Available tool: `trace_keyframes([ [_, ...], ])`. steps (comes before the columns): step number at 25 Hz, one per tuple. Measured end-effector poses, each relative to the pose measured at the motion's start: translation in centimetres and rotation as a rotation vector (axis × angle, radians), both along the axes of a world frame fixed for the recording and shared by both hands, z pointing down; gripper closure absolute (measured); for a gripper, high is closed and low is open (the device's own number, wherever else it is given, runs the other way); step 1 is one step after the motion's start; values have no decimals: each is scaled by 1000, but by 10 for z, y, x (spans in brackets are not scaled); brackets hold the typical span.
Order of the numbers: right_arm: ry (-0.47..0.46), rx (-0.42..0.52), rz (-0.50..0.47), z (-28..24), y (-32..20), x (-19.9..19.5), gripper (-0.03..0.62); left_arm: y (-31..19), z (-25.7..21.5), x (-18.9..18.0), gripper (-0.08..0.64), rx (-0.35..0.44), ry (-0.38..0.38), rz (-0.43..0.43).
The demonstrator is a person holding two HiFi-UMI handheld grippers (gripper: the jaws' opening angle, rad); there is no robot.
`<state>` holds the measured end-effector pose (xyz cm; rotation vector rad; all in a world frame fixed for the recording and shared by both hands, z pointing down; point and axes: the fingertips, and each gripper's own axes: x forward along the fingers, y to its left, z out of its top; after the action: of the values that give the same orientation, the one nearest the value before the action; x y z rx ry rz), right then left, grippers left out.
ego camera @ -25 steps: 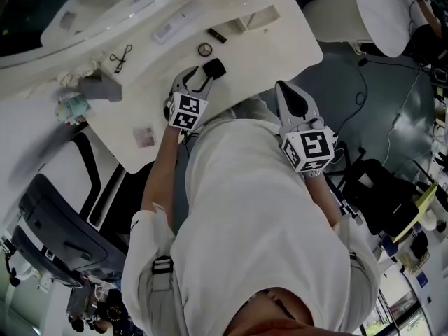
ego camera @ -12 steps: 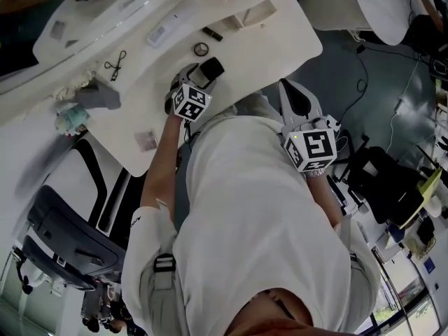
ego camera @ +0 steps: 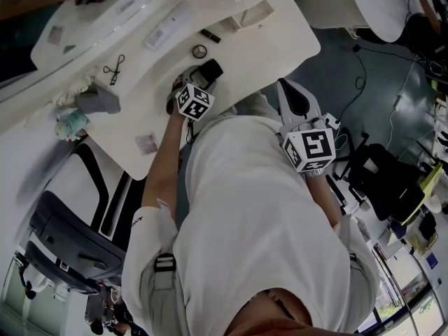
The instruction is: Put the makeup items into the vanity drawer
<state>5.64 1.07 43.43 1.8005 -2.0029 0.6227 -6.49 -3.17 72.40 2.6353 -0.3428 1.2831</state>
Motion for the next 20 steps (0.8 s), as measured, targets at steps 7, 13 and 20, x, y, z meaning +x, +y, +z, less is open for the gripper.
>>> trace_keyframes([
  [7,-1,9,-15,-2,0,-1,584,5,-14,-3,265,-25,55,-60],
  [13,-13,27,-73,-3,-4,-11,584,13,-34,-11,265,-39,102,-151],
  [20,-29,46,-139,-6,-3,-13,584,16,-70,-5,265,-51,209,-295],
])
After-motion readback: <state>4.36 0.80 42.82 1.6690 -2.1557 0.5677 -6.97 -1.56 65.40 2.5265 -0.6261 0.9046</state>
